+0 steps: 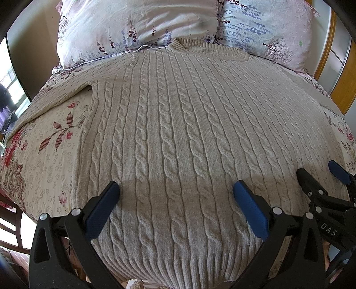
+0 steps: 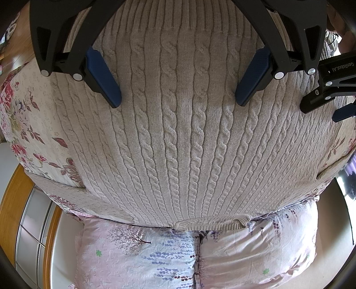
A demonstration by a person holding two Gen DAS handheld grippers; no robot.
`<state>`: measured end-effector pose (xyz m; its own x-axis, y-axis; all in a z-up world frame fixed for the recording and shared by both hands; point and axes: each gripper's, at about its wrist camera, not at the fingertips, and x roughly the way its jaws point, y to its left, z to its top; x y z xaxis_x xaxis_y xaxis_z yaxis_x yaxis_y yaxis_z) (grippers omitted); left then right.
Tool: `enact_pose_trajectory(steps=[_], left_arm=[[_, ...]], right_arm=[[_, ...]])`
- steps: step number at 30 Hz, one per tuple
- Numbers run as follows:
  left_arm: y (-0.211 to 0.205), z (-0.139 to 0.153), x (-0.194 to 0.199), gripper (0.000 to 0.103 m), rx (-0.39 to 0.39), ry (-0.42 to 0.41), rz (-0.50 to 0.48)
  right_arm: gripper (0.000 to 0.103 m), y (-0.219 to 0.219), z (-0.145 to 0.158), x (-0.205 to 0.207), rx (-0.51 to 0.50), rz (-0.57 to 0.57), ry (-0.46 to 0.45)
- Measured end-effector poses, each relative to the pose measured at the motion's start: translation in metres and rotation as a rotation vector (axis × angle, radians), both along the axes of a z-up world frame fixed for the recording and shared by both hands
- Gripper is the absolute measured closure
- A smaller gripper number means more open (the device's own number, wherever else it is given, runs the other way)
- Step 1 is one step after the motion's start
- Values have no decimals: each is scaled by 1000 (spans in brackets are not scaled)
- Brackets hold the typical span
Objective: Fold small clothes
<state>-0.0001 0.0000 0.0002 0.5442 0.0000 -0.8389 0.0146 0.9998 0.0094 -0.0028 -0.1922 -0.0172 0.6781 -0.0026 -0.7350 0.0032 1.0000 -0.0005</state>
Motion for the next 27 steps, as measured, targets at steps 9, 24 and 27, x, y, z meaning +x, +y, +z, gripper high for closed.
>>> enact_pose_trajectory(steps=[9, 24, 27], left_arm=[[0, 0, 0, 2, 0, 0, 0], [2, 1, 2, 2, 3, 11, -15], [2, 2, 4, 2, 4, 14, -29]], right_arm=[[1, 0, 0, 0, 0, 0, 0], [1, -4, -1, 6, -2, 96, 13], [1, -8, 1, 10, 0, 140, 11]])
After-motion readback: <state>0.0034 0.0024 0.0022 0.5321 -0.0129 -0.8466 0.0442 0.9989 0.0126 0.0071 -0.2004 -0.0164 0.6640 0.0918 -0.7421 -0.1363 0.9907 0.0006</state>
